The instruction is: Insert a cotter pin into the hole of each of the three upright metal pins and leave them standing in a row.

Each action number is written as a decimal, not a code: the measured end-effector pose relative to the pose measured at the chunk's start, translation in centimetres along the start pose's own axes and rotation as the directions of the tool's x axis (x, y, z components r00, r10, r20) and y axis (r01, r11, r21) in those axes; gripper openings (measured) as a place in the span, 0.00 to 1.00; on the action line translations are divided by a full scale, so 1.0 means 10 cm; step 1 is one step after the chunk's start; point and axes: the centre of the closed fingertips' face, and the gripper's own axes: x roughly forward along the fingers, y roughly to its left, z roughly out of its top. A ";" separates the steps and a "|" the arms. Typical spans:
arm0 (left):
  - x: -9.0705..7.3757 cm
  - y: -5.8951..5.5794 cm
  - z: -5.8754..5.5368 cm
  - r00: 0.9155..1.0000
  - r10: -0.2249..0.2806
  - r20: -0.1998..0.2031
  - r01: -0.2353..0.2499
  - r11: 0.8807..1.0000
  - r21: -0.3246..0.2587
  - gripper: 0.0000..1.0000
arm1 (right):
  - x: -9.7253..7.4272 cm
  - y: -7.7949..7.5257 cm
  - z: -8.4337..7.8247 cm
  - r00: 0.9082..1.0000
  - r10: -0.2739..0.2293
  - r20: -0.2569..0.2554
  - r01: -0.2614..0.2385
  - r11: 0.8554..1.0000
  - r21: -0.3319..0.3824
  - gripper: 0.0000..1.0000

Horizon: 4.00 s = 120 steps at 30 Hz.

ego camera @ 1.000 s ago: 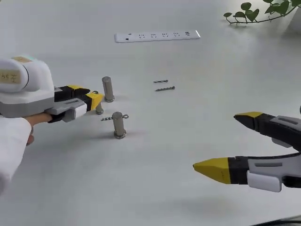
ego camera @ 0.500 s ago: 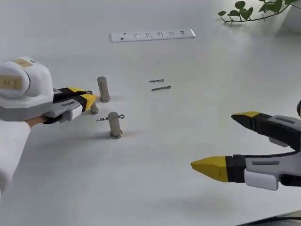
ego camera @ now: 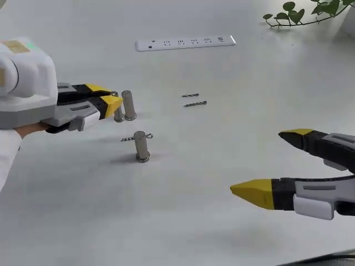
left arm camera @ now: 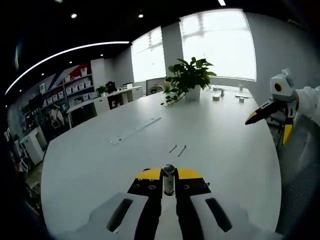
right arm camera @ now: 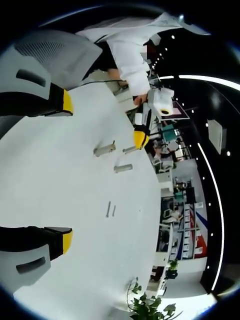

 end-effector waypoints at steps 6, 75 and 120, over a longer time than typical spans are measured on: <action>-0.04 -0.37 0.33 0.996 -0.075 0.051 0.074 0.997 0.026 0.05 | -0.03 -0.02 0.00 1.000 -0.005 0.011 0.005 1.000 0.008 0.89; 0.39 -1.43 -0.57 0.973 -0.228 -0.027 0.226 0.973 -0.040 0.06 | 0.04 0.12 -0.28 0.993 0.061 -0.098 -0.062 0.998 -0.002 0.91; -0.37 -1.62 -0.71 0.975 -0.215 -0.062 0.186 0.932 -0.310 0.99 | 0.16 -0.33 0.04 0.955 0.121 -0.270 -0.196 0.943 -0.268 0.86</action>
